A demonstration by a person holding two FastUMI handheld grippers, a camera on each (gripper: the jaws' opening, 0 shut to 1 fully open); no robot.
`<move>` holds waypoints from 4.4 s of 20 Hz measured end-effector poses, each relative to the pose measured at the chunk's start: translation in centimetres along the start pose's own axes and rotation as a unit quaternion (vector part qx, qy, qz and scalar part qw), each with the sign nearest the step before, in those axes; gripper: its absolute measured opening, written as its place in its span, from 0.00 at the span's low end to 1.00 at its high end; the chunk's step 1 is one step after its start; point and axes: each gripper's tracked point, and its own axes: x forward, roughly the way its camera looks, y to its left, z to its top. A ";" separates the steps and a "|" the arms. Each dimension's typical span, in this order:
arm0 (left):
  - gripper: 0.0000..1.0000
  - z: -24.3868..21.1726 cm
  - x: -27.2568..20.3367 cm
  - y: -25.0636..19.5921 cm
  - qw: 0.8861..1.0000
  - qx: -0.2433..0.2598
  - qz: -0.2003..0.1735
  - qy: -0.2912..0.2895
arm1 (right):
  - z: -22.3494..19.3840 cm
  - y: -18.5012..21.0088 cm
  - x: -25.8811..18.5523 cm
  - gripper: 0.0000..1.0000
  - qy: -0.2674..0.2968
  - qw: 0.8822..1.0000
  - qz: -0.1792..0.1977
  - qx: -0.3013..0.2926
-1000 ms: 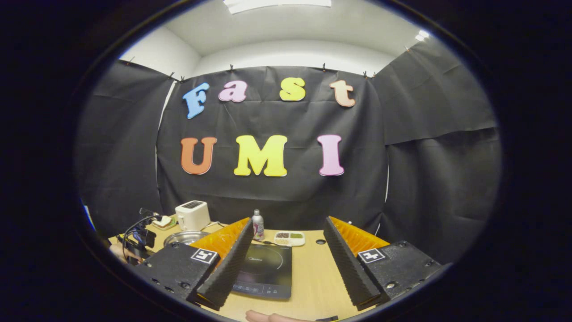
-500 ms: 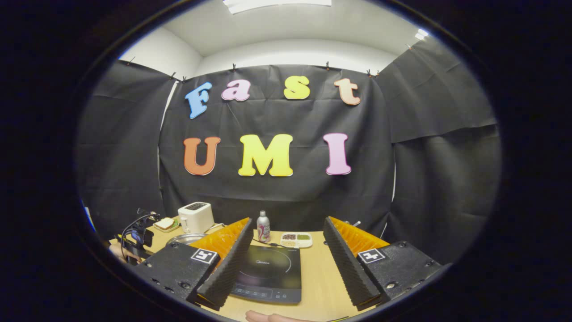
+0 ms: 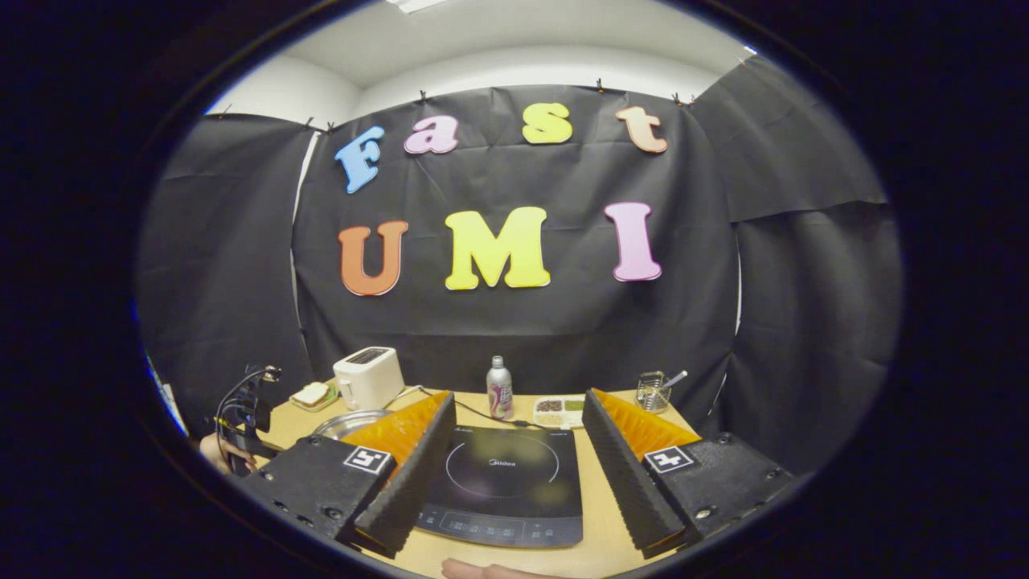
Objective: First push the handle of the pot to place it horizontally, then grasp the pot with both hands and set it on the induction cooktop.
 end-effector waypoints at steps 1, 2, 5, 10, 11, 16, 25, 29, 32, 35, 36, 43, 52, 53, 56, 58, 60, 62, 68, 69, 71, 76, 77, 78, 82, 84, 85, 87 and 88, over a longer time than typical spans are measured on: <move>0.00 0.3 0.3 0.5 1.000 0.002 0.003 -0.003 | -0.1 0.0 0.0 0.97 0.000 1.000 0.000 0.007; 0.00 0.6 0.6 1.0 1.000 0.001 0.006 -0.004 | -0.1 0.0 -0.2 0.97 -0.002 1.000 0.001 0.013; 0.00 1.2 1.5 2.4 1.000 -0.019 0.013 0.003 | 0.1 -0.6 -0.4 0.97 -0.014 1.000 -0.005 0.020; 0.00 2.3 2.8 3.8 0.999 -0.016 0.027 0.004 | 0.5 -2.8 0.3 0.97 -0.034 0.998 -0.049 0.009; 0.00 2.5 2.9 3.9 1.000 -0.012 0.028 0.006 | 0.3 -2.8 0.5 0.97 -0.031 0.998 -0.051 0.010; 0.00 3.9 4.2 4.7 0.999 -0.007 0.028 0.014 | -0.3 -2.8 2.1 0.97 -0.014 0.999 -0.050 0.008; 0.10 6.4 6.6 7.1 0.999 -0.011 0.046 0.026 | -1.4 -2.8 3.5 0.96 0.007 0.998 -0.065 0.012; 0.00 6.5 6.0 7.6 0.998 0.000 0.054 0.021 | -1.5 -2.1 4.1 0.99 0.011 0.998 -0.065 0.008; 0.00 6.5 4.7 8.6 0.997 0.006 0.072 0.012 | -1.6 -1.0 4.5 0.97 0.011 0.998 -0.062 0.004; 0.00 6.5 2.9 8.1 0.998 -0.006 0.059 -0.002 | -1.9 -0.5 5.2 0.96 0.006 0.997 -0.076 -0.014; 0.00 6.8 2.1 7.9 0.998 -0.008 0.054 -0.012 | -2.0 -0.3 5.4 0.97 0.005 0.997 -0.079 -0.022; 0.98 9.1 -2.1 5.6 0.996 0.007 0.041 -0.084 | -4.9 3.3 8.3 0.97 0.045 0.998 -0.054 -0.005; 0.96 11.2 -1.8 3.6 0.994 0.042 0.027 -0.102 | -10.6 8.3 14.6 0.98 0.134 0.991 -0.003 0.018; 0.95 11.2 -1.5 3.6 0.994 0.044 0.027 -0.101 | -11.4 8.5 15.4 0.97 0.147 0.989 -0.003 0.018; 0.95 11.6 0.3 3.6 0.995 0.039 0.022 -0.095 | -14.1 9.6 17.8 0.97 0.189 0.982 -0.003 0.016; 0.95 11.0 1.8 3.9 0.996 0.036 0.015 -0.075 | -16.3 10.6 19.2 1.00 0.222 0.975 0.002 0.014; 0.94 10.7 3.3 3.8 0.998 0.027 -0.002 -0.060 | -18.1 11.2 20.5 1.00 0.243 0.970 0.003 0.007; 0.94 10.7 4.8 4.6 0.998 0.023 0.006 -0.054 | -19.2 11.4 21.6 0.97 0.254 0.967 -0.004 -0.002; 0.90 10.6 8.4 5.3 0.999 0.034 -0.004 -0.029 | -22.7 12.8 24.1 0.97 0.282 0.959 -0.015 -0.006; 0.89 10.6 8.8 5.4 0.999 0.037 -0.002 -0.028 | -23.4 12.7 24.2 0.97 0.288 0.957 -0.022 -0.004; 0.88 10.7 9.4 5.2 0.999 0.038 -0.009 -0.024 | -25.0 13.6 23.9 0.95 0.315 0.949 -0.015 0.013; 0.80 9.9 10.8 5.8 0.999 0.035 -0.004 -0.002 | -25.3 14.8 23.9 0.90 0.299 0.954 0.017 -0.027; 0.67 10.0 10.6 6.0 0.999 0.034 0.000 -0.003 | -25.6 15.0 23.7 0.83 0.299 0.952 0.015 -0.062; 0.65 10.1 10.8 6.0 0.999 0.035 0.001 -0.003 | -25.6 14.9 23.7 0.89 0.294 0.952 0.011 -0.083; 0.63 10.0 10.6 6.2 0.999 0.037 0.002 -0.002 | -25.9 14.7 24.1 0.85 0.292 0.953 -0.011 -0.076; 0.73 10.0 10.5 6.0 0.999 0.037 0.004 -0.005 | -25.6 14.7 24.0 0.80 0.290 0.955 -0.017 -0.057; 0.62 9.9 10.5 6.0 0.999 0.036 0.004 -0.004 | -25.6 14.3 24.2 0.77 0.290 0.955 -0.022 -0.051; 0.61 9.9 10.4 6.0 0.999 0.042 0.008 -0.007 | -25.5 14.4 24.1 0.69 0.292 0.955 -0.015 -0.048; 0.62 9.9 10.4 5.9 0.999 0.046 0.010 -0.008 | -25.3 14.2 24.1 0.67 0.290 0.956 -0.011 -0.045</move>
